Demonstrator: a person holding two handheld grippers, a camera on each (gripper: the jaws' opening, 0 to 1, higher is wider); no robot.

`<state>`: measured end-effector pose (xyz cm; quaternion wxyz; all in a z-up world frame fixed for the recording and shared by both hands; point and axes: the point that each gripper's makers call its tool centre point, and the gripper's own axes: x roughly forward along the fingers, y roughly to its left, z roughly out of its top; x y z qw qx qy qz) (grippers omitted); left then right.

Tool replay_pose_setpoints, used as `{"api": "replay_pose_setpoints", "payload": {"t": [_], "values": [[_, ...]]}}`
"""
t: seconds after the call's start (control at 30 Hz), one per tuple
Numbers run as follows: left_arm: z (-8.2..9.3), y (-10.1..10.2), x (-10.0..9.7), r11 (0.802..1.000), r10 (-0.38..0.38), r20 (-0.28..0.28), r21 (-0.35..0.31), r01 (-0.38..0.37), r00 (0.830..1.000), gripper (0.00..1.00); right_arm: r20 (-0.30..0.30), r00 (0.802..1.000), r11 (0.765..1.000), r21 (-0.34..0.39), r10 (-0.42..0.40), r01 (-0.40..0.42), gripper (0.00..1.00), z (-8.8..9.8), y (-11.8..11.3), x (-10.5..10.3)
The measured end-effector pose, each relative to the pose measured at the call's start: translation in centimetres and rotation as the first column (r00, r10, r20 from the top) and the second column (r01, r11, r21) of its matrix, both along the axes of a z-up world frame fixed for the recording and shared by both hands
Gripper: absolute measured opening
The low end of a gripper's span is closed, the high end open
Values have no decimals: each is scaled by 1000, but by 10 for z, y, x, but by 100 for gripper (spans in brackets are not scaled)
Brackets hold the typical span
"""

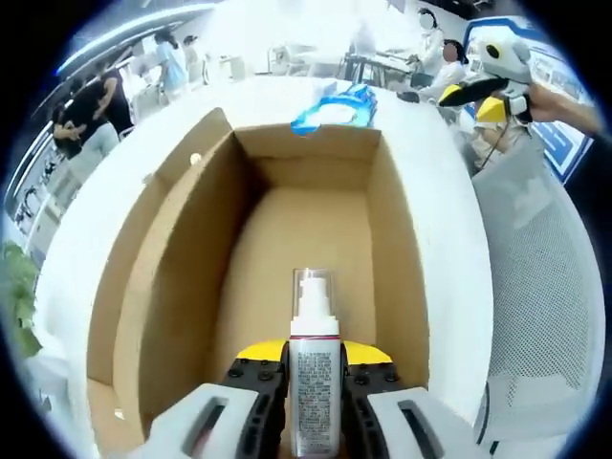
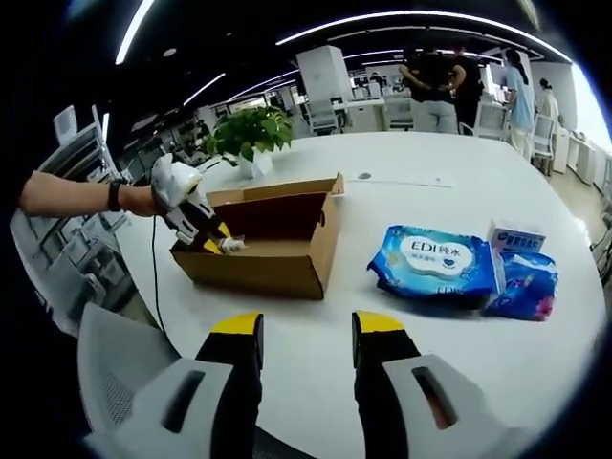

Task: Operate the shoe box by opening the lid, removing the specified soft item, and placing it in the target area until the item is outside and the box remains undamaged.

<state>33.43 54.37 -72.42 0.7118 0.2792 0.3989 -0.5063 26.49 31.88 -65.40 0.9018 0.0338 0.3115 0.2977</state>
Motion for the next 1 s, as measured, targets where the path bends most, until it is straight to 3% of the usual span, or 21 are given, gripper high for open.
{"api": "replay_pose_setpoints", "payload": {"t": [0.3, 0.5, 0.6, 0.8, 1.0], "values": [[31, -28, -3, 995, -92, 70, -29, 95, 993, 20, 34, 996, 997, -17, 79, -78, 34, 12, 16, 9], [50, -53, -7, 984, -172, 119, -33, 177, 978, 20, 68, 985, 987, -16, 158, -157, 34, 25, 33, 11], [62, -70, -13, 972, -225, 143, -39, 232, 964, 20, 103, 969, 974, -42, 225, -221, 34, 35, 43, 10], [84, -98, -18, 949, -297, 178, -55, 311, 938, 20, 117, 935, 938, -136, 334, -318, 35, 38, 51, 13], [105, -123, -30, 914, -380, 199, -71, 400, 903, 20, 160, 905, 916, -150, 394, -372, 34, 54, 58, 17]]}}
